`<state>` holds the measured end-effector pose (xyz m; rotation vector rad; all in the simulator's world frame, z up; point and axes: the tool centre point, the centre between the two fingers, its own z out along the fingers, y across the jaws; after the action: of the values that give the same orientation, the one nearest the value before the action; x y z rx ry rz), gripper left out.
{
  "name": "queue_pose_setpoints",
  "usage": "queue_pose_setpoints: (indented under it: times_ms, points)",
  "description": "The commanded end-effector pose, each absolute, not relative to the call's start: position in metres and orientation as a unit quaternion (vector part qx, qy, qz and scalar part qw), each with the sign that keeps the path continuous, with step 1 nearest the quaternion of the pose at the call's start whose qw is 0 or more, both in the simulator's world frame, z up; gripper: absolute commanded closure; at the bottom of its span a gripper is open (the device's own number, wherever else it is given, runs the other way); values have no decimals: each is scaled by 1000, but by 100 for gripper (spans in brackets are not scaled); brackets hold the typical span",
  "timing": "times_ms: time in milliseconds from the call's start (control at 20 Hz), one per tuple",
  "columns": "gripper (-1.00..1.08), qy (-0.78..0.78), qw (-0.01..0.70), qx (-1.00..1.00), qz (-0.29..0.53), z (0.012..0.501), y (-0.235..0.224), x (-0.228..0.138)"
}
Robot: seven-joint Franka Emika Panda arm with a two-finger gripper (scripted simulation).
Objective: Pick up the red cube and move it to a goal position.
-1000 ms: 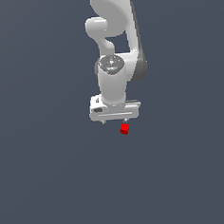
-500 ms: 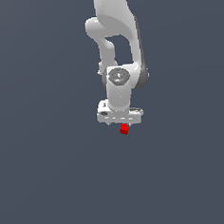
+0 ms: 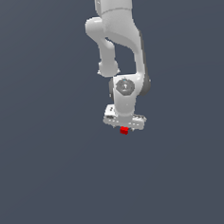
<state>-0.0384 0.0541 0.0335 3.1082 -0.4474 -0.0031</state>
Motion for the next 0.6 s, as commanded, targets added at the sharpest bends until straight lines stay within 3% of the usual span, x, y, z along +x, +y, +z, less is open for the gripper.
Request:
queue_pose_setpoints:
  times_ms: [0, 250, 300, 550]
  points:
    - [-92, -153, 1, 988, 0, 26, 58, -39]
    - [-92, -161, 0, 987, 0, 20, 60, -39]
    - [108, -161, 0, 987, 0, 20, 60, -39]
    - [108, -161, 0, 987, 0, 20, 60, -39]
